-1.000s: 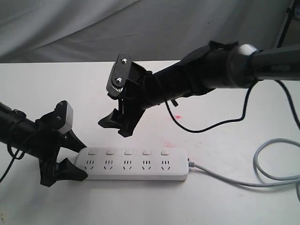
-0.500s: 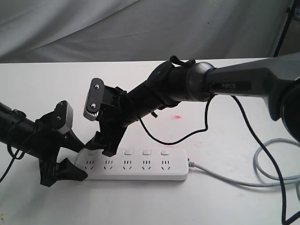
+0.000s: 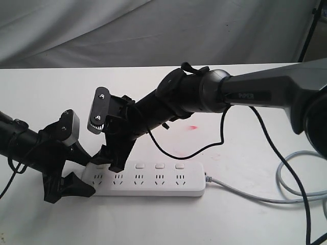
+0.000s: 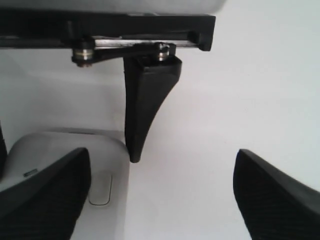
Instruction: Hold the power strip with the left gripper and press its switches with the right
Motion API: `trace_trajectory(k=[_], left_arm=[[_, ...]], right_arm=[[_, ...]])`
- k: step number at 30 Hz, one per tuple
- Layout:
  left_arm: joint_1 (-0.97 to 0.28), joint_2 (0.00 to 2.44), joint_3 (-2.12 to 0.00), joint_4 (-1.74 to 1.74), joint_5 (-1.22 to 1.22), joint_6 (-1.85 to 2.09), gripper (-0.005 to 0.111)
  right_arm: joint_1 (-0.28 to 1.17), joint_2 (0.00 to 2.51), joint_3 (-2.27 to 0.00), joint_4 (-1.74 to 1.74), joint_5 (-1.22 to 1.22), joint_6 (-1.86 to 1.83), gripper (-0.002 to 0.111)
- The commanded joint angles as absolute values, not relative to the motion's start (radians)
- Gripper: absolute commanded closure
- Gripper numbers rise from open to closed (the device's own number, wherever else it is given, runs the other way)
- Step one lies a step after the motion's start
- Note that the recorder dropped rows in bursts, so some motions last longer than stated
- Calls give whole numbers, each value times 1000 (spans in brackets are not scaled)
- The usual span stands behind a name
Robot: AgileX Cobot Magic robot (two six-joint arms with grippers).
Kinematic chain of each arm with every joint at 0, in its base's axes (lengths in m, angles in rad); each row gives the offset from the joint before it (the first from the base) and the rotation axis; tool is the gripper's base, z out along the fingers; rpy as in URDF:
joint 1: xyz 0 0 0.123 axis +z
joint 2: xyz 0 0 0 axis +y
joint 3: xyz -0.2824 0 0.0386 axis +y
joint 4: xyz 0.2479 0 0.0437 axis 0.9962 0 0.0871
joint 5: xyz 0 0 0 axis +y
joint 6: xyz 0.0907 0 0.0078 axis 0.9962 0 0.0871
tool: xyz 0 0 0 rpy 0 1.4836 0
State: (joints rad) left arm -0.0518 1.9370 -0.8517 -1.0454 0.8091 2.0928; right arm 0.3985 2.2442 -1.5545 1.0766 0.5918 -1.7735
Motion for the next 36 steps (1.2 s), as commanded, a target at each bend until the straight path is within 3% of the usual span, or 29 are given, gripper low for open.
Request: trace_trajectory(k=[1,36], left_arm=[[-58,1936,-848,-1039,807,2094,78],[-58,1936,-848,-1039,807,2094,78]], right_arm=[[399,2241,-1561,1071,590,-1771,36],[399,2276,-1561,1064,564,-1774,36]])
